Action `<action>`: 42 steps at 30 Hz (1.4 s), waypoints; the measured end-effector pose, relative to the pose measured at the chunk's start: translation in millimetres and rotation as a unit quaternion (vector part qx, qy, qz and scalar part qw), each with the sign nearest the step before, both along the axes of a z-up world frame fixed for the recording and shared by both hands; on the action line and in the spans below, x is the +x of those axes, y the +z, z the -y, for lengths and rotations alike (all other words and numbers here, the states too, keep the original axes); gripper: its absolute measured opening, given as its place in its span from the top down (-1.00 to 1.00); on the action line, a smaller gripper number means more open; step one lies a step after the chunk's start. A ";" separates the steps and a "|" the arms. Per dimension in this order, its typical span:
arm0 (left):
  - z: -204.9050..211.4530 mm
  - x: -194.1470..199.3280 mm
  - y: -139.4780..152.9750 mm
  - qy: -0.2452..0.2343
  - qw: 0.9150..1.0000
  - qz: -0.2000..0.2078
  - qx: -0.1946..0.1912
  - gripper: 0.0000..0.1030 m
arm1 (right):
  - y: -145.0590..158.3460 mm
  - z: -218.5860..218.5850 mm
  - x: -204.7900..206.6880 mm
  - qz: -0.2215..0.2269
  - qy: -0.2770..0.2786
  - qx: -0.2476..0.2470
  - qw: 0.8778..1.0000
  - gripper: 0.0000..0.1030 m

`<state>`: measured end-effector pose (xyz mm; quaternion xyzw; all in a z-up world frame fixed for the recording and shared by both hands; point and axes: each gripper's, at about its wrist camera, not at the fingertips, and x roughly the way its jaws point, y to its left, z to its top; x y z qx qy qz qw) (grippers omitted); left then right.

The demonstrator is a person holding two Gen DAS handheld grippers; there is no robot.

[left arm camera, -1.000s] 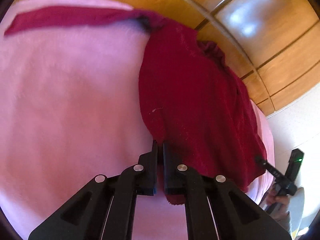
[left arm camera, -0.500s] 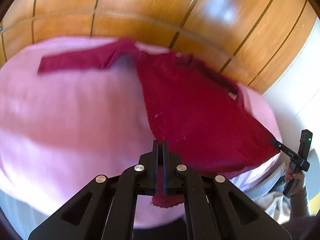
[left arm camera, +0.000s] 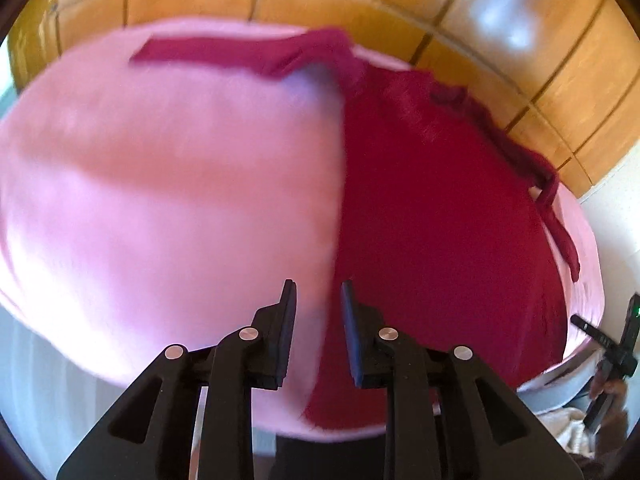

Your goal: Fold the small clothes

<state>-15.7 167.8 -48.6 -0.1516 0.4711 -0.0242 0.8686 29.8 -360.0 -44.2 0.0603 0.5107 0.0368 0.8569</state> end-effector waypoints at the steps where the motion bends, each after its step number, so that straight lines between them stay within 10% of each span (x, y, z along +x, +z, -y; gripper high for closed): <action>1: 9.2 6.3 2.4 -0.009 1.000 0.009 -0.002 0.41 | 2.2 6.2 9.5 0.013 -0.015 -0.017 1.000 0.09; 3: 30.3 19.6 0.9 -0.025 0.999 0.020 -0.006 0.08 | 3.1 15.9 30.3 0.027 -0.047 -0.045 0.998 0.08; 12: 115.6 64.0 -20.0 -0.108 0.993 0.036 0.016 0.07 | -41.1 38.0 113.9 0.019 -0.051 -0.137 0.989 0.14; 14: 125.0 70.7 -28.9 -0.116 0.992 0.031 0.034 0.07 | -35.9 36.7 116.3 0.018 -0.042 -0.140 0.989 0.93; 25: 136.3 90.6 -46.4 -0.135 0.989 0.019 0.064 -0.08 | 110.9 104.6 74.4 0.160 -0.121 -0.058 0.978 0.93; 33: 133.6 98.0 -45.9 -0.128 0.990 0.010 0.062 -0.08 | 80.5 194.3 167.8 0.099 -0.236 -0.013 0.967 0.93; 39: 132.5 103.2 -48.0 -0.118 0.991 0.000 0.059 -0.08 | 41.0 235.6 236.6 0.039 -0.272 -0.076 0.958 0.92; 42: 133.8 106.2 -48.4 -0.117 0.991 -0.003 0.061 -0.16 | 20.3 238.3 258.3 0.034 -0.277 -0.050 0.959 0.55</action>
